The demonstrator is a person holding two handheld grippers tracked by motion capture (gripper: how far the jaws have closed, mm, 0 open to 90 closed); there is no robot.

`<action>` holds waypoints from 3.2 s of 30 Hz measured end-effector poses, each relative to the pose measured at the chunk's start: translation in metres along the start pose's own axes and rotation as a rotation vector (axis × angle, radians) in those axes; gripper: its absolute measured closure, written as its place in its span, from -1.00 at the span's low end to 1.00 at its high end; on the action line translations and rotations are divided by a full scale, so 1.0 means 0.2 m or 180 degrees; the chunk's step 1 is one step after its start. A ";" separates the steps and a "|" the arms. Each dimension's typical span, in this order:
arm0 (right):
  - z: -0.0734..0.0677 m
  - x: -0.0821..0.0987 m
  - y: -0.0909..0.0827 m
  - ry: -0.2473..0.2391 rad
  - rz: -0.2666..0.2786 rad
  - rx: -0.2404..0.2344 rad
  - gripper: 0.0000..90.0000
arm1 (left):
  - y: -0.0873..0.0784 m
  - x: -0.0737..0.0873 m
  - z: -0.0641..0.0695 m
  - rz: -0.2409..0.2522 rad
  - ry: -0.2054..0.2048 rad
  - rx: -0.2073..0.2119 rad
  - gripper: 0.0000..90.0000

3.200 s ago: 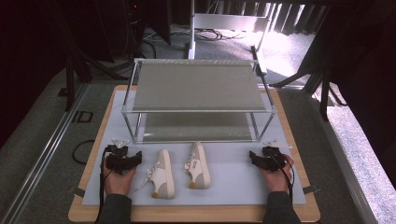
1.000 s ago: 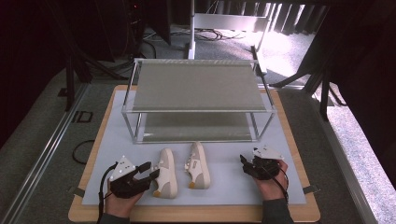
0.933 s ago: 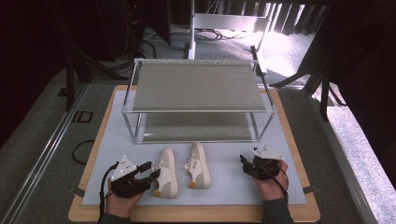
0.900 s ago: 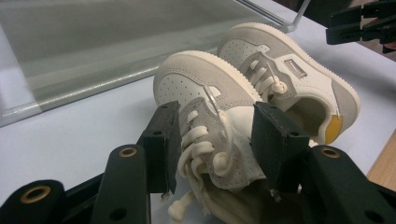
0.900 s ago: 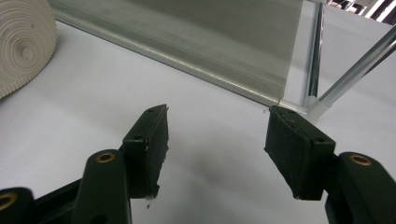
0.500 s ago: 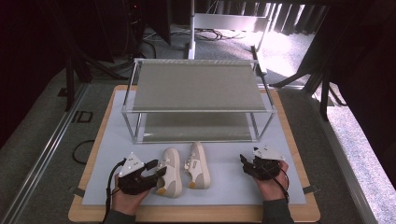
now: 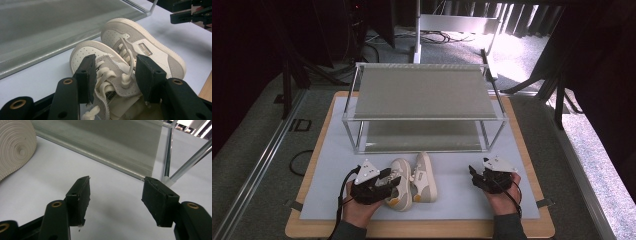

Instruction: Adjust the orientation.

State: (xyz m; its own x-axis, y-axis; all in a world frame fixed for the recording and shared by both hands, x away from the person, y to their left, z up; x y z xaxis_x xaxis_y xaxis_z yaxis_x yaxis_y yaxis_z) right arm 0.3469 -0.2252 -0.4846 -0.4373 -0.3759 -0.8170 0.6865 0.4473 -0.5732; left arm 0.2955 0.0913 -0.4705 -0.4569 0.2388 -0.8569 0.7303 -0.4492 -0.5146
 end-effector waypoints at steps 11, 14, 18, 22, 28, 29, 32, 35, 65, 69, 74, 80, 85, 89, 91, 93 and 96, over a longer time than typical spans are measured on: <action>-0.01 0.00 0.01 -0.0012 -0.0008 0.0001 -0.14 | 0.04 -0.02 0.04 -0.0026 0.0124 0.0007 0.10; 0.00 0.00 0.00 -0.0012 -0.0007 0.0004 -0.14 | 0.04 -0.02 0.04 -0.0010 0.0136 0.0020 0.08; 0.00 0.00 0.00 -0.0015 -0.0007 0.0004 -0.14 | 0.01 -0.02 0.05 0.0037 0.0099 0.0007 0.07; 0.00 0.00 0.00 -0.0014 0.0003 0.0006 -0.14 | -0.03 -0.02 0.02 0.0074 0.0108 -0.0035 0.06; 0.00 0.00 0.00 -0.0007 0.0006 0.0015 -0.14 | -0.08 0.00 -0.02 -0.0032 0.0051 -0.0135 0.06; 0.00 0.00 0.00 -0.0008 0.0005 0.0017 -0.14 | -0.07 0.01 -0.03 -0.0077 0.0047 -0.0135 0.07; 0.00 0.00 0.00 -0.0014 -0.0002 0.0018 -0.14 | -0.05 0.03 -0.03 -0.0146 0.0014 -0.0105 0.09; 0.00 0.01 0.00 -0.0014 -0.0002 0.0023 -0.14 | -0.05 0.04 -0.03 -0.0194 0.0045 -0.0115 0.11; 0.00 0.01 0.01 -0.0033 -0.0008 0.0033 -0.14 | 0.01 0.05 -0.07 -0.0322 -0.0005 -0.0545 0.81; 0.00 0.01 0.01 -0.0034 -0.0008 0.0033 -0.14 | 0.02 0.01 -0.09 -0.0242 0.0027 -0.0735 0.81; -0.01 0.01 0.02 -0.0047 -0.0013 0.0021 -0.14 | 0.04 0.01 -0.14 -0.0153 0.0035 -0.0969 0.81; -0.03 0.01 0.03 -0.0076 -0.0024 0.0000 -0.14 | 0.08 0.04 -0.13 -0.0165 0.0001 -0.0898 0.78; -0.06 0.00 0.03 -0.0106 -0.0030 -0.0036 -0.14 | 0.09 0.04 -0.13 -0.0074 -0.0220 -0.0578 0.27; -0.11 -0.03 0.03 -0.0142 0.0008 -0.0130 -0.14 | 0.06 0.04 -0.13 0.0039 -0.0399 -0.0396 0.13; -0.14 -0.05 0.02 -0.0168 0.0043 -0.0198 -0.14 | 0.04 0.03 -0.14 0.0145 -0.0479 -0.0310 0.10; -0.16 -0.06 0.02 -0.0174 0.0056 -0.0243 -0.14 | 0.03 0.03 -0.14 0.0181 -0.0498 -0.0274 0.09; -0.24 -0.11 0.01 -0.0224 0.0131 -0.0412 -0.14 | 0.00 0.02 -0.13 0.0297 -0.0453 -0.0239 0.05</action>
State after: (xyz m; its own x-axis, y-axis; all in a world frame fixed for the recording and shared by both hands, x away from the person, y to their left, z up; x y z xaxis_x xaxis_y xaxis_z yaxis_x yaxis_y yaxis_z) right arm 0.3302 -0.1770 -0.4711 -0.3654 -0.4091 -0.8361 0.6203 0.5627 -0.5464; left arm 0.3072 0.1140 -0.4743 -0.4487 0.0722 -0.8908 0.8064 -0.3969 -0.4384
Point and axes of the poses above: each handheld gripper's, and its own axes: y roughly forward along the jaws, x roughly out of its underside, z roughly to its right, the point moved 7 cm from there along y, roughly forward along the jaws, and after that the axes turned 11 degrees about -x, right-handed, at the moved point
